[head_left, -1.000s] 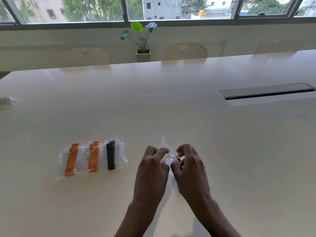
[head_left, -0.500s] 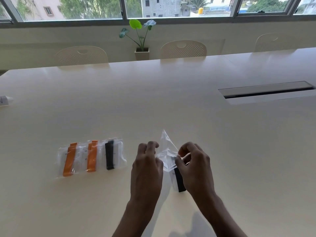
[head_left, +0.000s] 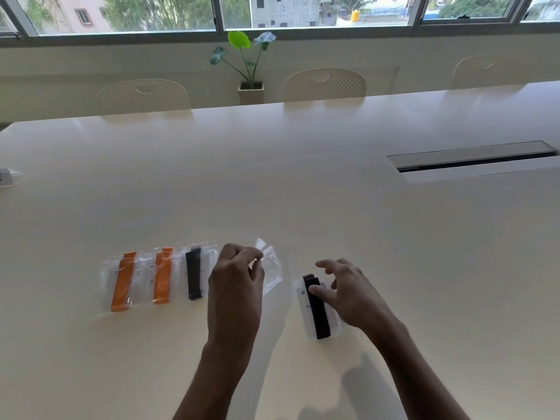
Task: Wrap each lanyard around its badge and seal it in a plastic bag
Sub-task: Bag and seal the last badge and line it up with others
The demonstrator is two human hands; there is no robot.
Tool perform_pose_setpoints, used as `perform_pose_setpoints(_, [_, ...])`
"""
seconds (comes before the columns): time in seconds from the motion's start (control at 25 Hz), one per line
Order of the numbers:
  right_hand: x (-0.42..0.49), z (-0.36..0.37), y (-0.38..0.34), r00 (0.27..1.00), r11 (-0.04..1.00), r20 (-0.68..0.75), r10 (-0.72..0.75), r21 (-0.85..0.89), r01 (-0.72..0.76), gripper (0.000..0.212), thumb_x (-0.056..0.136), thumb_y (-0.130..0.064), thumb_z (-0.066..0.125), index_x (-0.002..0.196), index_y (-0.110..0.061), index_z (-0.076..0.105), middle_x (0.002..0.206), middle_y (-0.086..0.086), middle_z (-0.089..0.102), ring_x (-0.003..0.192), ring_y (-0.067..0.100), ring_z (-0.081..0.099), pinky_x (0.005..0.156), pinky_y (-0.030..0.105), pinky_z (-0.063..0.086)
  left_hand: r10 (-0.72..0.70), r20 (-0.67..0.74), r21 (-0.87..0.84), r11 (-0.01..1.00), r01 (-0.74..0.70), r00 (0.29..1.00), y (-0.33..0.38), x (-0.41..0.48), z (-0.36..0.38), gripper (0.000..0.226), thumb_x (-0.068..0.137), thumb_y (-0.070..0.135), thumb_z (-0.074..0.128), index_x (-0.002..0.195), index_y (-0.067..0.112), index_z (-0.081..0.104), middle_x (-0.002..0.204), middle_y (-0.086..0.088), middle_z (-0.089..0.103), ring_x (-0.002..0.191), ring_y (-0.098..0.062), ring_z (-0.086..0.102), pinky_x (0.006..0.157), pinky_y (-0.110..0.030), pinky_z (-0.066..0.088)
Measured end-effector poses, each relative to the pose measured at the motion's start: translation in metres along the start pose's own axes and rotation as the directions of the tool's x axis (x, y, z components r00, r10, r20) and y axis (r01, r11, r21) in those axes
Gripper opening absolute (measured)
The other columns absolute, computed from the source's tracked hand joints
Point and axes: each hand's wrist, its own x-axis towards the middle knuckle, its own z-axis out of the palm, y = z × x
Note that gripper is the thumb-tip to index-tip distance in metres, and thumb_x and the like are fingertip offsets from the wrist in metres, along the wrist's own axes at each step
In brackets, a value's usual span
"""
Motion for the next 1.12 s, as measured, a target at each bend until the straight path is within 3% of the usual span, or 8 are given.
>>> perform_pose_setpoints(0.12, [0.008,0.013,-0.005,0.995,0.999,0.097,-0.012,-0.051,0.017,0.056,0.094,-0.044,0.073,0.143,-0.025,0.055,0.135,-0.002,0.050,0.121,0.022,0.060,0.101,0.033,0.050,0.000,0.021,0.018,1.000,-0.001,1.000,-0.002,0.000,0.004,0.020,0.087,0.003,0.083,0.106,0.008,0.081,0.100,-0.002,0.071,0.074,-0.011,0.069,0.075,-0.023,0.063])
perform_pose_setpoints(0.28, [0.011,0.011,-0.003,0.995,0.995,0.097,0.026,0.096,-0.035,0.036,0.084,-0.040,0.084,0.111,-0.023,0.066,0.108,-0.005,0.064,0.096,0.014,0.064,0.082,0.029,0.054,-0.010,0.051,0.011,1.000,0.009,0.999,-0.005,-0.001,0.011,0.019,0.086,0.009,0.083,0.105,0.008,0.081,0.100,-0.003,0.074,0.073,-0.008,0.067,0.074,-0.007,0.055])
perform_pose_setpoints(0.44, [0.001,-0.007,-0.005,0.996,0.928,-0.072,0.056,0.371,-0.025,0.028,0.078,-0.029,0.091,0.093,-0.023,0.068,0.086,-0.003,0.071,0.068,0.009,0.066,0.062,0.029,0.056,-0.033,0.070,-0.005,0.999,0.033,0.997,-0.009,0.001,0.016,0.012,0.088,0.009,0.082,0.100,0.011,0.082,0.093,0.002,0.071,0.070,-0.004,0.064,0.066,0.003,0.045])
perform_pose_setpoints(0.56, [-0.008,-0.025,-0.009,0.958,0.899,-0.280,0.059,0.432,0.071,0.016,0.085,-0.030,0.086,0.094,-0.030,0.073,0.085,-0.009,0.074,0.073,0.007,0.071,0.066,0.024,0.057,-0.047,0.071,-0.017,0.999,0.049,0.996,-0.011,0.004,0.022,0.006,0.090,0.008,0.081,0.093,0.013,0.082,0.087,0.004,0.068,0.069,-0.002,0.062,0.064,0.000,0.044])
perform_pose_setpoints(0.68, [-0.017,-0.035,-0.019,0.918,0.847,-0.393,0.051,0.504,0.168,0.009,0.091,-0.025,0.078,0.097,-0.029,0.073,0.090,-0.013,0.076,0.078,0.006,0.075,0.067,0.020,0.058,-0.069,0.057,-0.048,0.996,0.072,0.996,-0.012,0.006,0.029,0.006,0.090,0.008,0.080,0.089,0.014,0.079,0.083,0.004,0.067,0.070,-0.001,0.061,0.067,-0.001,0.043])
perform_pose_setpoints(0.88, [-0.027,-0.021,-0.038,0.870,0.831,-0.481,0.110,0.524,0.185,0.017,0.087,-0.015,0.078,0.087,-0.024,0.064,0.087,-0.012,0.074,0.075,0.001,0.075,0.058,0.007,0.050,-0.110,0.043,-0.104,0.988,0.114,0.993,-0.011,0.009,0.038,0.007,0.089,0.007,0.079,0.089,0.014,0.078,0.083,0.003,0.068,0.072,-0.004,0.063,0.068,0.001,0.043])
perform_pose_setpoints(1.0, [-0.031,-0.006,-0.045,0.848,0.880,-0.521,0.098,0.443,0.170,0.027,0.085,-0.017,0.080,0.081,-0.024,0.054,0.085,-0.004,0.071,0.075,0.005,0.073,0.057,0.009,0.050,-0.096,0.021,-0.125,0.987,0.098,0.995,-0.010,0.010,0.039,0.004,0.090,0.011,0.080,0.092,0.013,0.077,0.085,0.002,0.069,0.073,-0.006,0.064,0.064,-0.004,0.046])
perform_pose_setpoints(1.12, [-0.034,0.006,-0.049,0.847,0.902,-0.527,0.072,0.396,0.170,0.034,0.083,-0.020,0.082,0.077,-0.025,0.049,0.075,-0.005,0.064,0.063,0.006,0.063,0.052,0.011,0.046,-0.055,-0.036,-0.155,0.987,0.049,0.998,-0.009,0.010,0.039,0.005,0.091,0.011,0.080,0.094,0.011,0.076,0.088,0.002,0.069,0.074,-0.003,0.064,0.063,-0.009,0.051])
